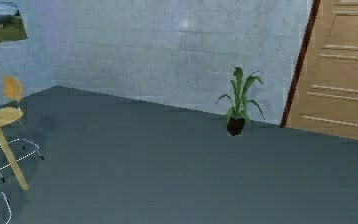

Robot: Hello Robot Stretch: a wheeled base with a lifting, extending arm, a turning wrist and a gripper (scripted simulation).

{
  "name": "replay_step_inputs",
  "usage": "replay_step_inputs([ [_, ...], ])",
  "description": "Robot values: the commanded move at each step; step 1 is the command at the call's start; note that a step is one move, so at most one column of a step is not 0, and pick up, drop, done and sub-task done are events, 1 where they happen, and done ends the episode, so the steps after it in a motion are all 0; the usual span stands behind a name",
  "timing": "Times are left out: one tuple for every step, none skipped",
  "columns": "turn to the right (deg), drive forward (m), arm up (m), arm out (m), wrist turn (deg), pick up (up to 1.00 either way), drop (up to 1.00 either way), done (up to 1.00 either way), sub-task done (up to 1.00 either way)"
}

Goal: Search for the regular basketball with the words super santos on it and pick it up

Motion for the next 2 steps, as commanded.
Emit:
replay_step_inputs([
  [0.0, 0.0, 0.0, 0.0, 45.0, 0.0, 0.0, 0.0, 0.0],
  [0.0, 0.0, 0.0, 0.0, 18.0, 0.0, 0.0, 0.0, 0.0],
])
